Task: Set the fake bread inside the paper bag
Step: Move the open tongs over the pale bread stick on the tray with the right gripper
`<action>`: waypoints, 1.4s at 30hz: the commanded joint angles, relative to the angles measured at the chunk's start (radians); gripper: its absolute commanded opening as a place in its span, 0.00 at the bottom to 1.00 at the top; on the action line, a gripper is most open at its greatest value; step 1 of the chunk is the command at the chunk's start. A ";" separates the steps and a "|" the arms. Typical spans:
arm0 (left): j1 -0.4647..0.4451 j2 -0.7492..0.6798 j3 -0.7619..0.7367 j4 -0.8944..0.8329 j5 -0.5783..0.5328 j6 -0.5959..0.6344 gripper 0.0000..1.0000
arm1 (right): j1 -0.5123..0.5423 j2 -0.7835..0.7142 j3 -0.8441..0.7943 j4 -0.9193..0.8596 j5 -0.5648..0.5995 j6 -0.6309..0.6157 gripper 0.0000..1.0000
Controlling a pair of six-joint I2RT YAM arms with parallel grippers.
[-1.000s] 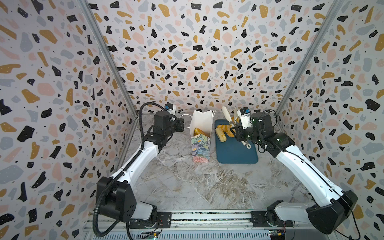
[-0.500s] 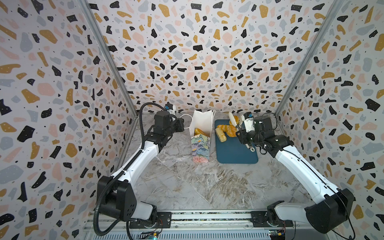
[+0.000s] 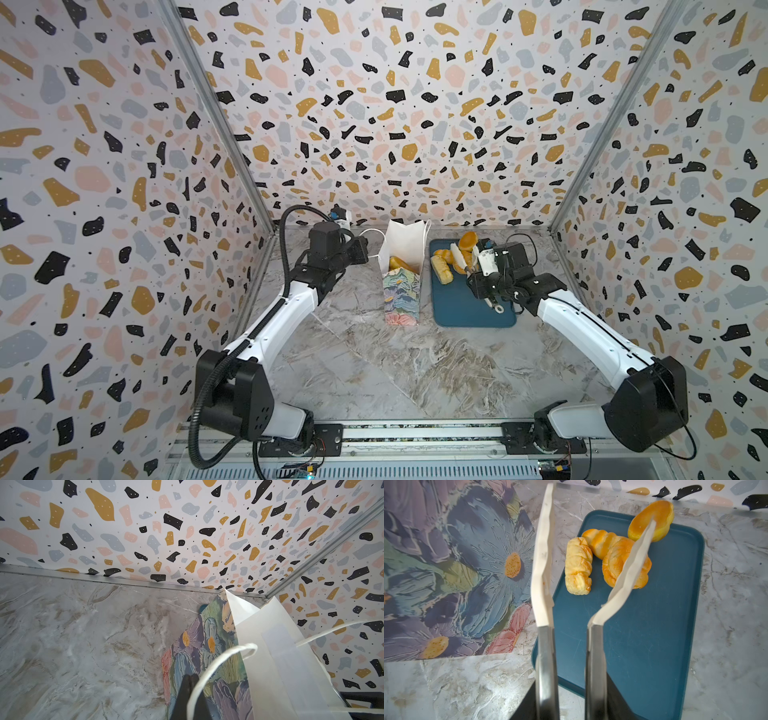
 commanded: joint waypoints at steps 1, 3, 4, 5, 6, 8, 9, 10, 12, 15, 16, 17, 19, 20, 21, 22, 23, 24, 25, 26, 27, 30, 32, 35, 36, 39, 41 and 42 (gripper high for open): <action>0.004 0.008 0.023 -0.010 0.006 0.007 0.00 | -0.001 0.004 0.000 0.052 -0.016 -0.010 0.40; 0.004 0.004 0.018 -0.004 0.004 0.005 0.00 | -0.001 0.020 -0.004 0.055 -0.026 -0.009 0.40; 0.005 0.004 0.016 -0.002 0.002 0.005 0.00 | -0.001 0.028 -0.002 0.055 -0.032 -0.009 0.40; 0.004 0.003 0.016 -0.003 0.000 0.005 0.00 | -0.002 0.037 -0.003 0.054 -0.038 -0.011 0.40; 0.004 0.005 0.020 -0.006 0.002 0.006 0.00 | -0.001 0.044 -0.005 0.055 -0.040 -0.011 0.40; 0.005 0.003 0.024 -0.007 0.011 0.005 0.00 | -0.001 0.057 -0.011 0.059 -0.040 -0.012 0.40; 0.005 0.002 0.020 -0.003 0.012 0.004 0.00 | 0.000 0.066 -0.013 0.058 -0.040 -0.014 0.41; 0.005 0.001 0.017 0.000 0.010 0.004 0.00 | 0.000 0.074 -0.014 0.058 -0.040 -0.014 0.40; 0.005 0.002 0.017 0.000 0.007 0.002 0.00 | 0.003 0.090 -0.011 0.056 -0.041 -0.017 0.41; 0.006 0.008 0.022 -0.004 0.015 0.002 0.00 | 0.008 0.112 -0.009 0.059 -0.040 -0.021 0.40; 0.006 0.008 0.021 -0.003 0.015 0.002 0.00 | 0.010 0.119 -0.006 0.058 -0.039 -0.023 0.40; 0.006 0.008 0.019 -0.002 0.015 0.002 0.00 | 0.013 0.128 -0.004 0.056 -0.037 -0.027 0.40; 0.006 0.008 0.018 -0.002 0.012 0.002 0.00 | 0.019 0.140 -0.006 0.059 -0.034 -0.033 0.40; 0.006 0.007 0.019 -0.002 0.012 0.001 0.00 | 0.021 0.148 -0.007 0.062 -0.028 -0.036 0.40; 0.006 0.009 0.018 -0.003 0.012 0.005 0.00 | 0.024 0.157 -0.009 0.064 -0.026 -0.038 0.40; 0.006 0.010 0.018 -0.002 0.011 0.003 0.00 | 0.029 0.165 -0.010 0.065 -0.024 -0.041 0.41; 0.006 0.010 0.017 -0.002 0.011 0.004 0.00 | 0.033 0.174 -0.011 0.067 -0.018 -0.044 0.40; 0.006 0.013 0.019 -0.002 0.009 0.004 0.00 | 0.038 0.181 -0.011 0.067 -0.011 -0.049 0.40; 0.006 0.015 0.019 -0.003 0.009 0.004 0.00 | 0.042 0.189 -0.010 0.068 -0.006 -0.052 0.40; 0.006 0.017 0.020 -0.005 0.009 0.005 0.00 | 0.047 0.197 -0.009 0.068 0.000 -0.055 0.40; 0.006 0.017 0.021 -0.005 0.009 0.005 0.00 | 0.053 0.203 -0.008 0.068 0.004 -0.058 0.40; 0.006 0.018 0.020 -0.007 0.005 0.007 0.00 | 0.060 0.218 -0.005 0.068 0.013 -0.069 0.40; 0.006 0.018 0.021 -0.009 0.002 0.008 0.00 | 0.061 0.225 -0.003 0.067 0.015 -0.070 0.39; 0.006 0.017 0.022 -0.010 0.000 0.011 0.00 | 0.063 0.231 -0.003 0.067 0.015 -0.072 0.39; 0.006 0.016 0.021 -0.010 0.000 0.010 0.00 | 0.063 0.231 -0.003 0.068 0.014 -0.072 0.39; 0.006 0.016 0.022 -0.011 0.001 0.010 0.00 | 0.065 0.237 -0.006 0.072 0.016 -0.072 0.39; 0.006 0.016 0.022 -0.010 0.002 0.009 0.00 | 0.066 0.244 -0.005 0.073 0.016 -0.072 0.39; 0.007 0.016 0.023 -0.011 0.002 0.010 0.00 | 0.066 0.248 -0.005 0.074 0.016 -0.072 0.39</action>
